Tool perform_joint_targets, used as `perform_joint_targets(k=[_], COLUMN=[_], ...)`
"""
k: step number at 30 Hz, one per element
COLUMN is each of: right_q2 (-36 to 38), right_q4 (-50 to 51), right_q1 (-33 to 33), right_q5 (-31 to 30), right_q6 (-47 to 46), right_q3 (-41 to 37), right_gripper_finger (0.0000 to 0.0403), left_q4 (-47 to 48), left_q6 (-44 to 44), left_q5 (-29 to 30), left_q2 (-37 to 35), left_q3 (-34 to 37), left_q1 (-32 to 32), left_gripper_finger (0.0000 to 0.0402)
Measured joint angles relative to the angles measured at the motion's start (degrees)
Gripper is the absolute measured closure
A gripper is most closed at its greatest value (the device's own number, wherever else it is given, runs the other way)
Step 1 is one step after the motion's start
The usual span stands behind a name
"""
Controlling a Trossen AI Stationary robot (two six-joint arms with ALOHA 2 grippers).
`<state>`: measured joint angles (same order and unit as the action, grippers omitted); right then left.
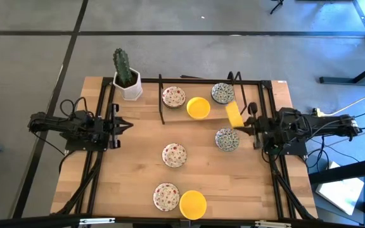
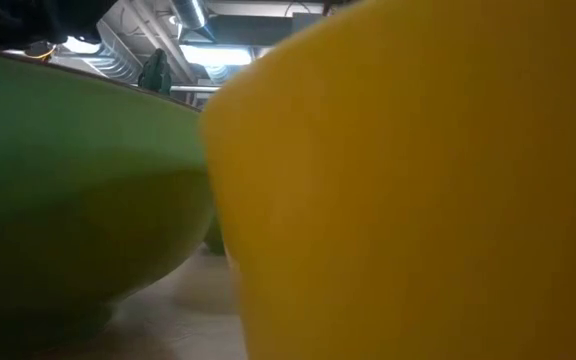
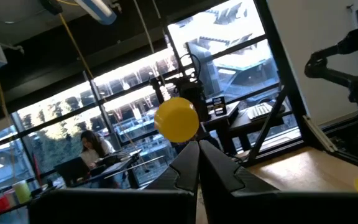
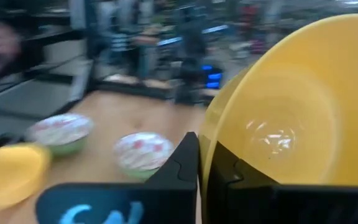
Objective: Pick & Place Mini bowls
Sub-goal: Stack the yellow bowl on the yellow bowl on the shelf
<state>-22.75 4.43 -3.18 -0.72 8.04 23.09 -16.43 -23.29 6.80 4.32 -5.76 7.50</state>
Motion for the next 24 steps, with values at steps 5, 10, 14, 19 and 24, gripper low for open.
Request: perform_joint_targets(k=[5, 10, 14, 19, 24], right_q2=[-5.31, -18.5, -32.32, -49.39, -63.84], right_q4=[-2.48, 5.04, 16.53, 33.85, 44.38], right_q1=[0.02, 0.0, 1.37, 6.35, 9.26], right_q5=[-7.85, -10.14, -14.23, -14.13, -11.09], right_q6=[-0.14, 0.15, 1.45, 5.46, 9.07], right_q3=[3.83, 15.4, 28.15, 45.63, 59.85], right_gripper_finger=[0.0399, 0.04, 0.0401, 0.0401, 0.04], left_q4=[0.0, 0.0, 0.0, 0.01, 0.52], left_q6=[0.0, 0.0, 0.0, 0.02, 0.02], left_q5=[3.05, 3.03, 3.03, 3.0, 2.78], left_q2=[0.02, 0.02, 0.02, 0.06, 0.08], left_q3=[0.0, 0.0, 0.0, 0.0, 0.0], left_q1=[-0.02, -0.02, -0.02, -0.02, 0.0], left_gripper_finger=[0.0397, 0.0397, 0.0394, 0.0396, 0.0398])
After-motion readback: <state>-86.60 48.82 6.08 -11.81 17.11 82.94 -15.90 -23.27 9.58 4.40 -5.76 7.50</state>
